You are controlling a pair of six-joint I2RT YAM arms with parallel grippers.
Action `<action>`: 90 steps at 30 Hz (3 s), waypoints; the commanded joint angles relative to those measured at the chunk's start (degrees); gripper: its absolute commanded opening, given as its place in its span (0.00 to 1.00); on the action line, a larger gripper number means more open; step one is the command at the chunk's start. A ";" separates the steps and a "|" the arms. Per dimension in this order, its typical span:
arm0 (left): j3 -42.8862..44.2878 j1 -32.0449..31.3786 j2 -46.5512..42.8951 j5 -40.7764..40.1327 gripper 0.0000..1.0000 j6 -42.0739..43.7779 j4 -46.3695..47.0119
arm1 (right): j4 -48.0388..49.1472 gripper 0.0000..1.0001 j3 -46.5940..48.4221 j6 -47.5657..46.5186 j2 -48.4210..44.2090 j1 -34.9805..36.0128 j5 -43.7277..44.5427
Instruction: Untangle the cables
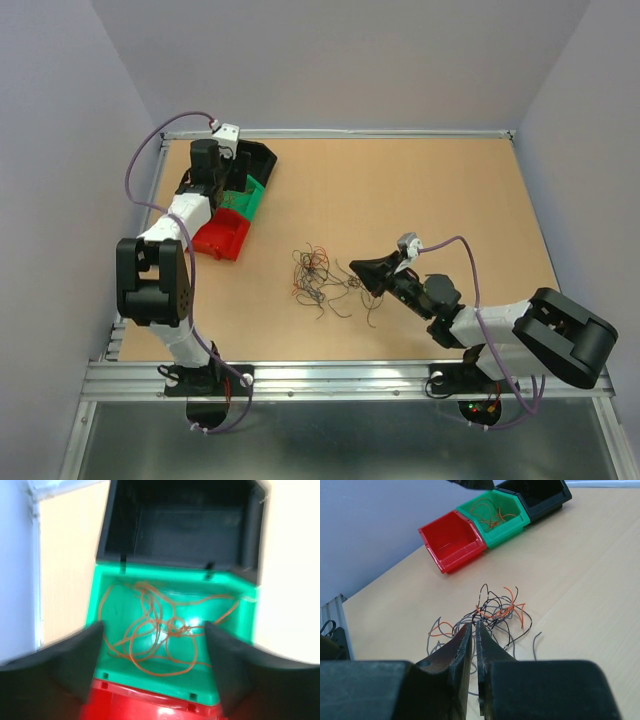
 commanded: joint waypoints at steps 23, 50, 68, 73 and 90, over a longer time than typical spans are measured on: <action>-12.18 -40.25 -14.62 16.93 0.99 13.89 10.09 | -49.17 0.91 -2.23 9.55 -50.47 0.62 37.46; 0.92 -49.84 11.58 12.88 0.87 16.88 -3.18 | -59.29 1.00 -3.91 10.17 -64.82 0.53 47.41; -1.53 -43.87 2.55 14.63 0.00 8.10 2.87 | -59.29 0.93 -5.41 9.21 -68.96 0.62 46.53; -7.94 -32.64 -10.09 22.96 0.00 1.25 10.77 | -59.29 0.93 -5.58 9.12 -69.14 0.53 46.53; -23.51 -8.09 -40.53 30.07 0.00 -14.06 24.77 | -52.54 0.90 -7.33 6.67 -65.80 0.62 40.84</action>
